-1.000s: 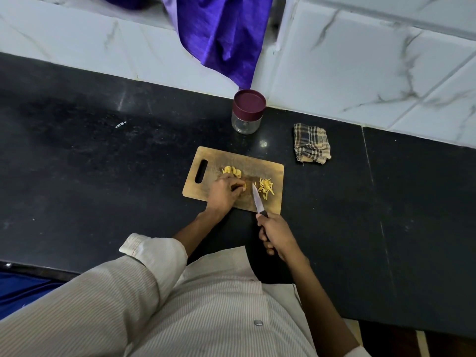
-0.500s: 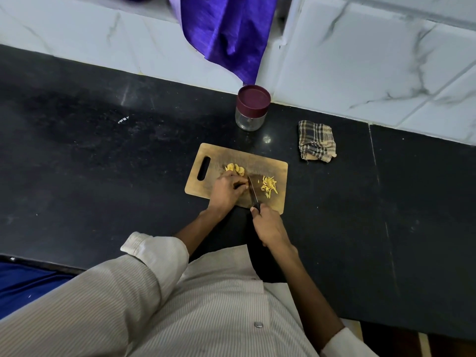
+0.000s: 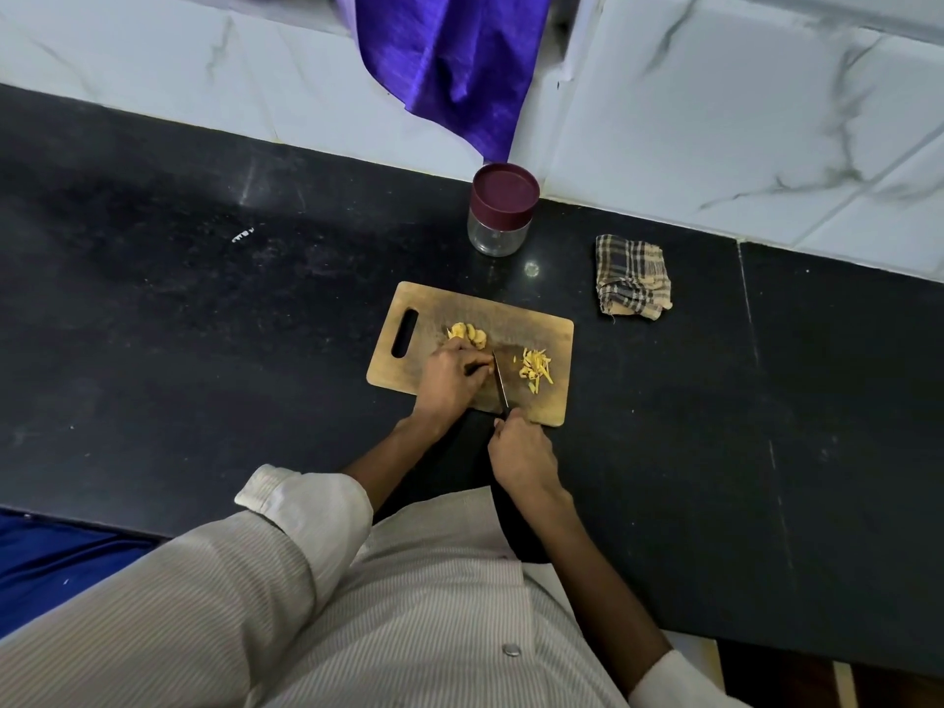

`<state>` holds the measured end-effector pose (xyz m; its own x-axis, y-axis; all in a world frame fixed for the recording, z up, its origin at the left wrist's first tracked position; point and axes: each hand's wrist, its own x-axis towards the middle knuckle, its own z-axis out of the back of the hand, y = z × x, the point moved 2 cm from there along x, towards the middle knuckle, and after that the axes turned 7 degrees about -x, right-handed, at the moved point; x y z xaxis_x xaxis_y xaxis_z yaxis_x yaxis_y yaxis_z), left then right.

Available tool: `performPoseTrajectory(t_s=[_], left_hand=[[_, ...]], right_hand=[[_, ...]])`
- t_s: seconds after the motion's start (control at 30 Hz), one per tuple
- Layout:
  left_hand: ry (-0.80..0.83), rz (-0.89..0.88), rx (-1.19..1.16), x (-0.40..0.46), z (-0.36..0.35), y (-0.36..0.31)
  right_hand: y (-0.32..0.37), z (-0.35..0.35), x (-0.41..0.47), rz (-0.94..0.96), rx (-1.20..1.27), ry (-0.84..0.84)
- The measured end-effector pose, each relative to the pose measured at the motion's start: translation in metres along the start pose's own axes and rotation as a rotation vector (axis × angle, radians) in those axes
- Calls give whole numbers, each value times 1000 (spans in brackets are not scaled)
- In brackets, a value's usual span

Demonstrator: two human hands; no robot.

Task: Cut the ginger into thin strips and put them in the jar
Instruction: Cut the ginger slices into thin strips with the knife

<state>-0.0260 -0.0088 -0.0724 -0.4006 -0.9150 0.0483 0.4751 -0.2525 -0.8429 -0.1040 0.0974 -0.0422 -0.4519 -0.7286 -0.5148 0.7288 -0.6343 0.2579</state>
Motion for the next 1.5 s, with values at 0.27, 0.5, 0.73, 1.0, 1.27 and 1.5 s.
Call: performPoseTrajectory(t_s=[0.27, 0.5, 0.73, 1.0, 1.27, 1.5], left_hand=[[7, 3, 0, 0, 2, -4], [8, 5, -13, -2, 3, -3], [12, 4, -19, -2, 2, -1], [20, -13, 7, -1, 2, 0], [13, -3, 11, -1, 2, 1], [-4, -16, 4, -1, 1, 0]], right_hand=[[-3, 1, -5, -35, 47, 5], [-14, 5, 0, -76, 164, -3], [-33, 1, -11, -193, 669, 234], [-49, 10, -25, -201, 934, 501], [-37, 12, -17, -101, 714, 299], [-21, 10, -7, -6, 476, 185]])
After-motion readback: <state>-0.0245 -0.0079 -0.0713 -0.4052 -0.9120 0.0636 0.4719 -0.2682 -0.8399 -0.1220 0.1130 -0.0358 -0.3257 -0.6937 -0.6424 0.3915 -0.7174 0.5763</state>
